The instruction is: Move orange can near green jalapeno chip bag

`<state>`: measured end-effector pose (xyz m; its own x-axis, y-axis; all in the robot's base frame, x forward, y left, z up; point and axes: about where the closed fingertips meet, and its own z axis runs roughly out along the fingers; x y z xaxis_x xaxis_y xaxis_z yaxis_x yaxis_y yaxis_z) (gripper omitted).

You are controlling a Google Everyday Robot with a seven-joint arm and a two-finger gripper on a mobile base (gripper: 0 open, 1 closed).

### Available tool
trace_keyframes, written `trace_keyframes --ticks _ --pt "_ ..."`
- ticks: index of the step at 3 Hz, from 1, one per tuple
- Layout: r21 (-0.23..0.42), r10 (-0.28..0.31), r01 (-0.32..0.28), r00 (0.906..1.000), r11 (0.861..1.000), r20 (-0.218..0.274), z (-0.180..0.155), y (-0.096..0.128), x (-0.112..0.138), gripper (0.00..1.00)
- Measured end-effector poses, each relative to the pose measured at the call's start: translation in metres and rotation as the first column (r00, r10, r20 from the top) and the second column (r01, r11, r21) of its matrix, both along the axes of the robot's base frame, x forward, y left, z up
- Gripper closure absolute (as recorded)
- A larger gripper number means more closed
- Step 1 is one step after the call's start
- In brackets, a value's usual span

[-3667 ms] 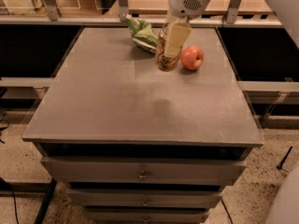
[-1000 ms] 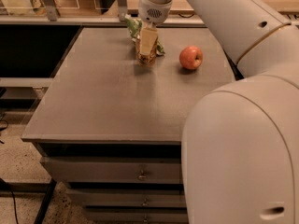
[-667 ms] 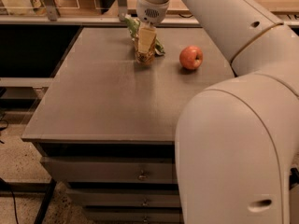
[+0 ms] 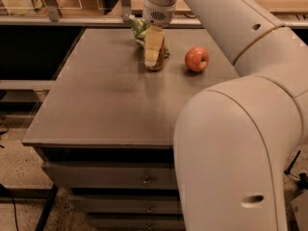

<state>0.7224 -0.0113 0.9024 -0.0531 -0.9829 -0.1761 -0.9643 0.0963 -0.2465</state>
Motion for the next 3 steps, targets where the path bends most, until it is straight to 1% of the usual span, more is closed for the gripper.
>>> trace_keyframes --ticks 1,2,3 --pt "-0.004 -0.008 0.008 0.9999 1.0 -0.007 0.002 -0.012 0.0 0.0" --pt "0.05 -0.044 0.045 0.9989 0.998 -0.014 0.009 -0.036 -0.002 0.0" --pt "0.058 -0.043 0.044 0.999 0.997 -0.006 0.008 -0.033 0.002 0.0"
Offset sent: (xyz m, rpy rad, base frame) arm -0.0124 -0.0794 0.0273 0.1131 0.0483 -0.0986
